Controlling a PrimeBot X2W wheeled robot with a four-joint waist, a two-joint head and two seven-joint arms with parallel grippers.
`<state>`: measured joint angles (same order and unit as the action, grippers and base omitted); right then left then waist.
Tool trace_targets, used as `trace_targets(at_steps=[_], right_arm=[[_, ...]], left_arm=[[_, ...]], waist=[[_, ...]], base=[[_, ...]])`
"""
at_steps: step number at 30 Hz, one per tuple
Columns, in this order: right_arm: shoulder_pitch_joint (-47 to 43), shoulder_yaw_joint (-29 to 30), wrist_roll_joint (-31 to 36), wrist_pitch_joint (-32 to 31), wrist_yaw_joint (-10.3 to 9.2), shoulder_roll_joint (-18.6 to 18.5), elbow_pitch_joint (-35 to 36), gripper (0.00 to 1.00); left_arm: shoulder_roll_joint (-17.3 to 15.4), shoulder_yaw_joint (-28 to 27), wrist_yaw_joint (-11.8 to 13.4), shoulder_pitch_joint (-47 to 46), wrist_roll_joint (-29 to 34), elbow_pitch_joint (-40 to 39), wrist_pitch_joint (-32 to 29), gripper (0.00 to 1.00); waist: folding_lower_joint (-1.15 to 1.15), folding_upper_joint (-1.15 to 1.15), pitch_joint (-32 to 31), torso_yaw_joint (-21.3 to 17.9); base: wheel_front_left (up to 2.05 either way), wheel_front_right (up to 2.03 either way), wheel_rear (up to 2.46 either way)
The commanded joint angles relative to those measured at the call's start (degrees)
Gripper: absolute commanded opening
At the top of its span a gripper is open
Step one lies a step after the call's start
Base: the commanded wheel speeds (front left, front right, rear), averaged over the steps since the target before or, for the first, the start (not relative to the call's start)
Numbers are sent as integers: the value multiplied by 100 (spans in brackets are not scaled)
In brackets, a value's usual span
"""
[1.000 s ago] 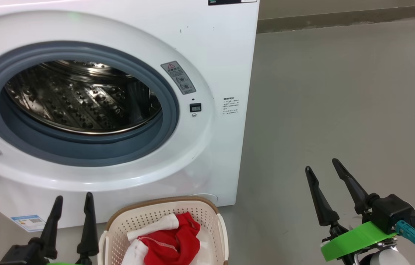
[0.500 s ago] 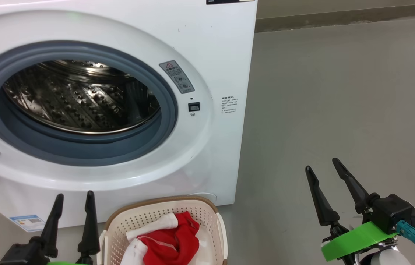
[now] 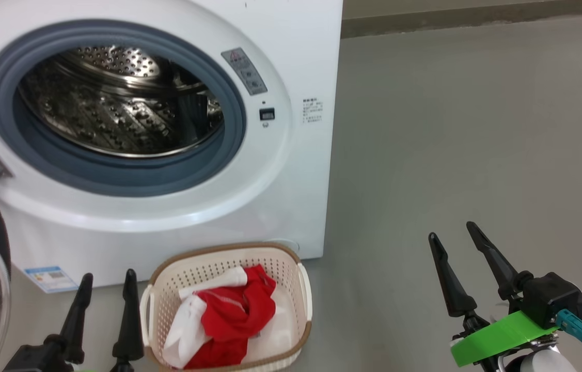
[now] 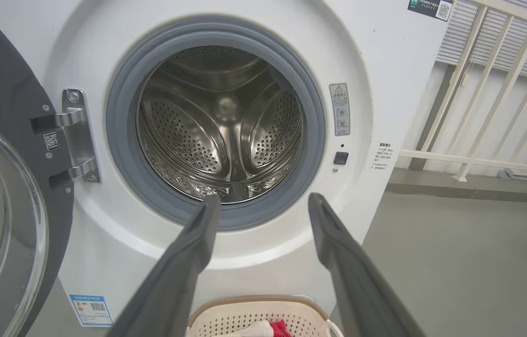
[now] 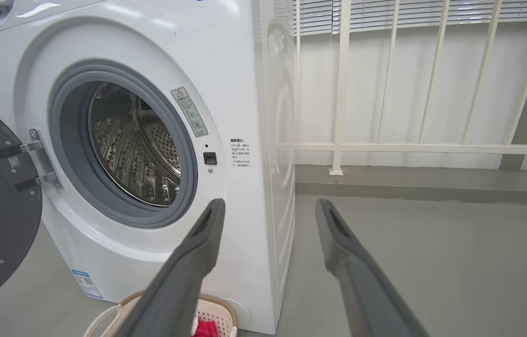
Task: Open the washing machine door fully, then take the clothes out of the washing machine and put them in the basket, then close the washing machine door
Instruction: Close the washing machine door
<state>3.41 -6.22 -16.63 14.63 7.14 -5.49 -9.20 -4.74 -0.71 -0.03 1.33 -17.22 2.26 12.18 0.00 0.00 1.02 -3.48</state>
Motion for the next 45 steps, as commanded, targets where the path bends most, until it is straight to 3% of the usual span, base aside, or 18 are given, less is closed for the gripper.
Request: trace_targets(at_steps=[1,25,35,45], right_arm=[[42,-105,14,37,35,-64,156,100],[-37,-104,-11,37,35,-104,187,100],[-49,-169,-38,37,35,-147,196,100],[-65,-281,-91,37,35,-167,159,100]], left_arm=[[-120,-171,-15,-70,-7,-182,0,100],[-193,-29,62,-52,-9,-195,-23,100],[-160,-19,256,-48,36,-357,-37,100],[-210,6,418,21,130,-623,-159,100]], waist=[[0,0,6,4],[0,0,-68,148],[0,0,-98,470],[0,0,-164,1040]], base=[[-156,156,0],[-34,34,0],[0,0,0],[0,0,0]])
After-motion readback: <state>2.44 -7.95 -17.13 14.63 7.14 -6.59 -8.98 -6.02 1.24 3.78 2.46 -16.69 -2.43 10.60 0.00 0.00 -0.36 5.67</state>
